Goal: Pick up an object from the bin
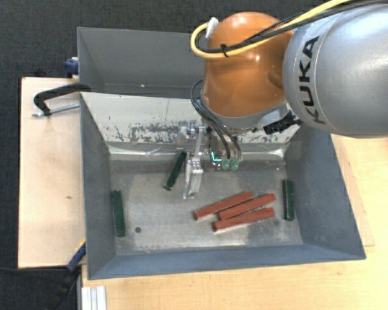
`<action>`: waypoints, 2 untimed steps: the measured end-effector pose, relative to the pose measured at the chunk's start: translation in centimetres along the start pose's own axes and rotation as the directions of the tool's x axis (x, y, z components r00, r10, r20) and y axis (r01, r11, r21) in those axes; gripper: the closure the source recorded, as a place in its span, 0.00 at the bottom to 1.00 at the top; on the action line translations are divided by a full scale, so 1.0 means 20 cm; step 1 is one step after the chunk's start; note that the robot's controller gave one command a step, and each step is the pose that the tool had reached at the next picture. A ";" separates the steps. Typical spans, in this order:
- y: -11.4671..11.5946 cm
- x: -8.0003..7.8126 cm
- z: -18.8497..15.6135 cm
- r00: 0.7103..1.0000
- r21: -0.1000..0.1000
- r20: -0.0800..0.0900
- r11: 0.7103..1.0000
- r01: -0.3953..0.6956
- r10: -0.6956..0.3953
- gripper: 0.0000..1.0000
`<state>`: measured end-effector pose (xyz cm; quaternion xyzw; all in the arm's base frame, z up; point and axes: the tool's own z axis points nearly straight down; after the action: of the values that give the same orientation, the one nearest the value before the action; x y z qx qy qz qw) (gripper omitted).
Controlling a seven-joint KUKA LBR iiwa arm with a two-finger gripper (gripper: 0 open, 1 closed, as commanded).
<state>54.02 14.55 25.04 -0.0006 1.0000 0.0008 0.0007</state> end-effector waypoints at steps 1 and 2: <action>0.00 0.00 0.00 1.000 0.000 0.000 1.000 -0.001 0.001 0.00; -0.02 -0.09 0.22 0.998 -0.001 0.006 0.998 0.069 -0.069 0.00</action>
Offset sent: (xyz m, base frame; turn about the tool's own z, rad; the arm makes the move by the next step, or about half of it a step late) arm 0.0515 -0.0151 -0.1394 -0.2014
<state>55.91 14.14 20.70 -0.0352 0.9994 0.0012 0.0036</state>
